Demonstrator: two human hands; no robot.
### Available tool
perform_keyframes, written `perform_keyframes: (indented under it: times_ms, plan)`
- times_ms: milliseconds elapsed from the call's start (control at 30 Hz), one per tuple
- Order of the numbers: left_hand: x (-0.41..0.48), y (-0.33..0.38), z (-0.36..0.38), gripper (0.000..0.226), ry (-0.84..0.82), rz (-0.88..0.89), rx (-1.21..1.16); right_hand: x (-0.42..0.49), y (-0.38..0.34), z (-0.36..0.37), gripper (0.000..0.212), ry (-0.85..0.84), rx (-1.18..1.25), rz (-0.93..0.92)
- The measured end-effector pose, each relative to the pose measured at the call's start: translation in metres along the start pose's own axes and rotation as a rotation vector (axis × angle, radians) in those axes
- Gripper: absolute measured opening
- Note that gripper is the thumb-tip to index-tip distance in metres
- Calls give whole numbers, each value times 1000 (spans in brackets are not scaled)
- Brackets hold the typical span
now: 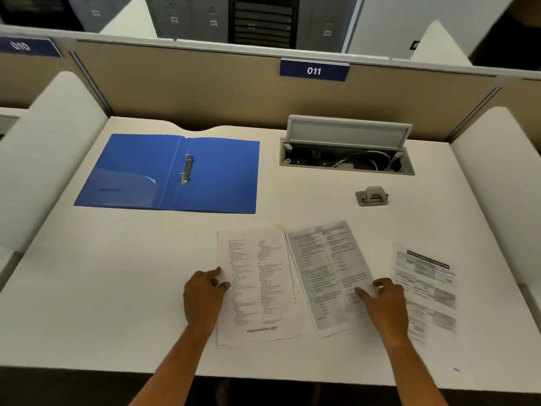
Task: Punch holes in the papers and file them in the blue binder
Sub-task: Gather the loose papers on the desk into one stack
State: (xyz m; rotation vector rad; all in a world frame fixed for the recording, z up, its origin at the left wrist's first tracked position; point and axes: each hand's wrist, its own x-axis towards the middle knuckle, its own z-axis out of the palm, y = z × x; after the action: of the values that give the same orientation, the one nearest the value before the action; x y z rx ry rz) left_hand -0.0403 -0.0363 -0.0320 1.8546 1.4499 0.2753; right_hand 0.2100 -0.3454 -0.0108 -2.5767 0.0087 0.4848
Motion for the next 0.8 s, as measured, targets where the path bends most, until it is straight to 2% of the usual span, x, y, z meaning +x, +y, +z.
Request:
perform_keyframes:
  times_ms: [100,200,267,433,500,633,800]
  plan:
    - [2,-1,1,46,-1,16,32,4,-13,11,75,-7,-119,-22]
    - [3,-2,2,46,-2,-8,-6,5,-25,20,82,-6,-183,15]
    - [3,-3,2,45,2,-11,-23,5,-31,25,77,3,-191,41]
    - [2,-5,3,46,-1,-23,-54,3,-38,30,48,-18,-230,80]
    - [1,-5,3,47,0,-10,-40,-1,-39,32,59,4,-238,74]
    - [1,-6,2,47,-5,0,-30,-13,-38,42,101,98,-287,35]
    - [1,-6,1,47,-5,21,-18,-19,-36,50,110,83,-280,41]
